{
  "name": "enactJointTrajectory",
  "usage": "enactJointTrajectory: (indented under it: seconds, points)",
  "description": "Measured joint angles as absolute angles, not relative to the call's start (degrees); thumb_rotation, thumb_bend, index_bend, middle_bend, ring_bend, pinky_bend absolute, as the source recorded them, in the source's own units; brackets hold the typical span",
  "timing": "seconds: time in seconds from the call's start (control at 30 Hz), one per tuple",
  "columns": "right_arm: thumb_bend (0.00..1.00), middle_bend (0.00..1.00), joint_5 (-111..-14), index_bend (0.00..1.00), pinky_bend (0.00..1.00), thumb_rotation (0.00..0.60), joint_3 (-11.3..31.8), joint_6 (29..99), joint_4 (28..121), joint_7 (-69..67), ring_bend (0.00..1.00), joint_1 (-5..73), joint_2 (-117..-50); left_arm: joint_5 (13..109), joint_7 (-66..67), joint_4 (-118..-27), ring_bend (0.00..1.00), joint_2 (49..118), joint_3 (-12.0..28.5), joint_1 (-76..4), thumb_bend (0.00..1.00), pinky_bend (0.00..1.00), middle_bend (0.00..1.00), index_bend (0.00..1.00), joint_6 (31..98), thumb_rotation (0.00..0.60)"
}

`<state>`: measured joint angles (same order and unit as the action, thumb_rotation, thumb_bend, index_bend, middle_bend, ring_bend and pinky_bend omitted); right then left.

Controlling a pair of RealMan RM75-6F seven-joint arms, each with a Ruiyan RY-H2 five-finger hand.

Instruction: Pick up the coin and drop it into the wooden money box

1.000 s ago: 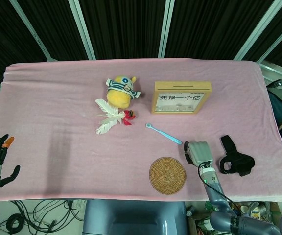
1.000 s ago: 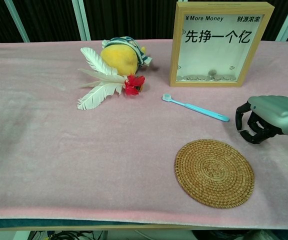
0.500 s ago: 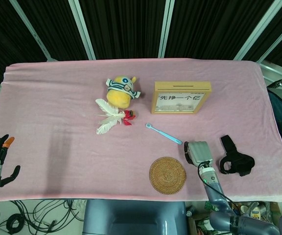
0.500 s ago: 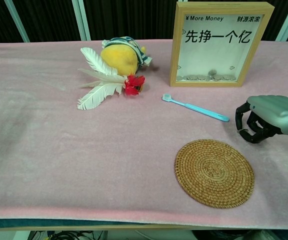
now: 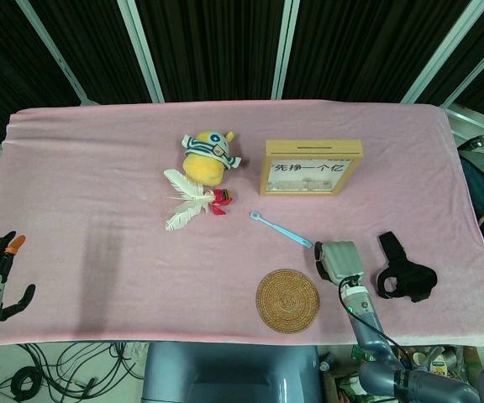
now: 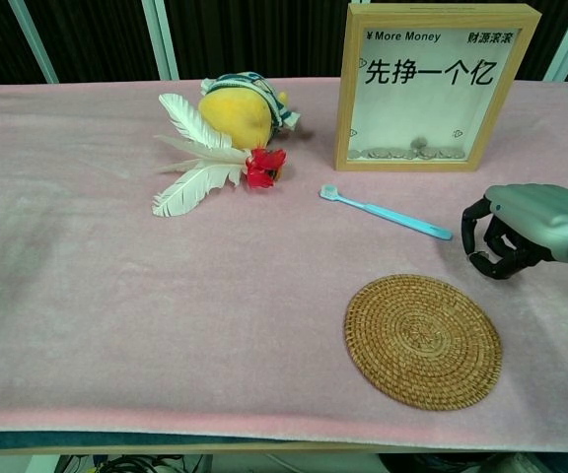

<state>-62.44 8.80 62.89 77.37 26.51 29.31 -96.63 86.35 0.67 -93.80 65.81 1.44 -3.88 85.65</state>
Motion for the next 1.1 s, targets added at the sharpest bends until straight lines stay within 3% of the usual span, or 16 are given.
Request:
enactJointTrajectory:
  seconds: [0.73, 1.1]
  points:
    - [0.41, 0.87, -62.7, 0.64, 0.93, 0.600, 8.8, 62.8, 77.7, 25.7, 0.89, 29.3, -96.6, 86.1, 0.6, -93.9, 0.00, 65.8, 1.4, -3.9, 0.35, 0.00, 0.00, 0.06, 85.4, 0.600]
    - [0.43, 0.87, -63.3, 0.65, 0.93, 0.600, 10.3, 63.7, 84.3, 26.8, 0.89, 30.0, -93.2, 86.2, 0.4, -93.9, 0.00, 65.8, 1.5, -3.8, 0.35, 0.00, 0.00, 0.06, 85.6, 0.600]
